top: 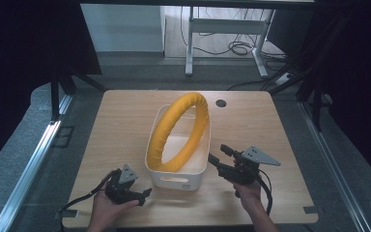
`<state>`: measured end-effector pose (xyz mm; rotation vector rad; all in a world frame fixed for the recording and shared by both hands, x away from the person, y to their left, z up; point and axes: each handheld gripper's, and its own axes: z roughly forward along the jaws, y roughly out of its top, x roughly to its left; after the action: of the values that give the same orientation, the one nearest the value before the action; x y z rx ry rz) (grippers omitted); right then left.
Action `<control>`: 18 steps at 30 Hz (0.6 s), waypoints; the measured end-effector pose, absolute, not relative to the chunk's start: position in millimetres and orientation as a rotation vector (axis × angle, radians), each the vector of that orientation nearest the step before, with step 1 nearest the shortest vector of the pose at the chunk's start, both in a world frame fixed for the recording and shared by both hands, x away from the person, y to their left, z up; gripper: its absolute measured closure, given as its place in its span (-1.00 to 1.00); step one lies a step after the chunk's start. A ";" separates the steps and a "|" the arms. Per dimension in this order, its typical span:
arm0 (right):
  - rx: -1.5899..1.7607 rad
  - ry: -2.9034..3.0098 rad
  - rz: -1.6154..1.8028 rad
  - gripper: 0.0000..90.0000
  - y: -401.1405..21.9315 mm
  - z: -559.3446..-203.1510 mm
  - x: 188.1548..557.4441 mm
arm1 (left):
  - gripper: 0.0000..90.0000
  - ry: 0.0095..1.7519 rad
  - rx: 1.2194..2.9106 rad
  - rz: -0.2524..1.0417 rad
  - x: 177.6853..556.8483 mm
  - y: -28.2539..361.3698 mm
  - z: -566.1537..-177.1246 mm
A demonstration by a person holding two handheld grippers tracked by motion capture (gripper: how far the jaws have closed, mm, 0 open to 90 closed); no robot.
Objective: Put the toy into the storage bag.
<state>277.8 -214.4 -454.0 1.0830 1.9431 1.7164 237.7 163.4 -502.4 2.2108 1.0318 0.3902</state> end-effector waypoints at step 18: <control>1.121 1.966 1.630 -0.20 -233.4 -472.3 281.9 | -0.71 1.030 2.211 0.395 237.3 164.2 -501.5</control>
<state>281.9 -233.4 -472.3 1.1210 1.9661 1.6300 237.3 164.2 -501.5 2.2112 1.0305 0.3946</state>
